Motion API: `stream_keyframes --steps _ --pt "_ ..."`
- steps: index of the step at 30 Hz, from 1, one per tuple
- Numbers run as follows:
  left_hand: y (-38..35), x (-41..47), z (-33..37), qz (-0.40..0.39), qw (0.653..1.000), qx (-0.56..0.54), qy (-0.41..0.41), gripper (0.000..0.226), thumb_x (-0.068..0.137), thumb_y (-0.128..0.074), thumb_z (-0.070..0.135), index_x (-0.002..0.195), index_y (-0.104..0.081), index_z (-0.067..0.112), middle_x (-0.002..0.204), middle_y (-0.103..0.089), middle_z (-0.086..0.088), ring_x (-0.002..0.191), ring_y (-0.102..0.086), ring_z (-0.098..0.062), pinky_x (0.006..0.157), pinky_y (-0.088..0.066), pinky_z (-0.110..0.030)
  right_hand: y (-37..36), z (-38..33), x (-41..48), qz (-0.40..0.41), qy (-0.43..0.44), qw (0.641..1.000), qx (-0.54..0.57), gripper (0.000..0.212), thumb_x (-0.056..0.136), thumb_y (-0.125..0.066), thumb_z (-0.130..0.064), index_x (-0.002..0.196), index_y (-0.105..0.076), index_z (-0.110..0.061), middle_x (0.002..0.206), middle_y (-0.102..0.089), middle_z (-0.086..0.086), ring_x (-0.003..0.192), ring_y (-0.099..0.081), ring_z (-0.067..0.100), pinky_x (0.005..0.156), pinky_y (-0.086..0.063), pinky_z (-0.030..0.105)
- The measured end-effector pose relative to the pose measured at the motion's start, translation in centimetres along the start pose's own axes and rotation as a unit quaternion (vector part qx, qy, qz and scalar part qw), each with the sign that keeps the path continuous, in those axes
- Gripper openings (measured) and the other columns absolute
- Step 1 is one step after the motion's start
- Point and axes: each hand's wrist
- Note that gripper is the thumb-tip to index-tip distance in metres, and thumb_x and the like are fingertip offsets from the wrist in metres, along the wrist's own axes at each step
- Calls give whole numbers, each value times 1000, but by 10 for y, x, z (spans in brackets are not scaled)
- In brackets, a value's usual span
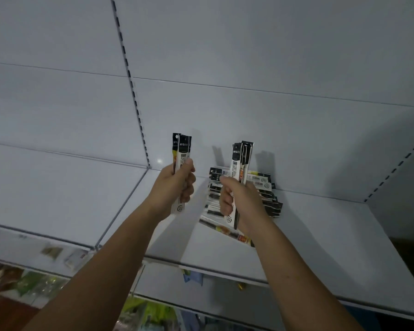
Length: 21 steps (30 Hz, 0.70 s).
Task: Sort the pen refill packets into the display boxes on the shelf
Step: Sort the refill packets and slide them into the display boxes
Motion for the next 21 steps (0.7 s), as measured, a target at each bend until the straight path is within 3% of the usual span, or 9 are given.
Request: stream_keyframes --steps 5,10,21 --pt "25 -36 9 85 996 12 -2 30 106 -57 40 94 -55 13 68 -38 -5 53 -35 -18 51 -31 -29 -31 17 0 -83 -27 996 -3 45 99 -63 -16 59 -43 -22 53 -34 1 42 -29 17 46 -24 26" --pt "65 -88 14 168 985 25 -6 32 107 -55 40 88 -53 14 70 -39 -7 55 -36 -19 53 -32 -30 -76 37 -9 -188 -59 980 -29 41 98 -62 -17 64 -41 -20 55 -31 2 44 -27 16 48 -22 28" --pt "176 -165 31 273 961 -8 -43 34 107 -55 42 84 -49 17 64 -39 -2 53 -35 -18 52 -30 -32 -207 66 -39 -279 -56 953 -105 41 98 -62 -18 63 -41 -18 55 -30 4 44 -29 18 49 -28 28"
Point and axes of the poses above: each hand's wrist, its own x-axis towards the middle knuckle, its own y-axis out of the back of the hand, z = x × y
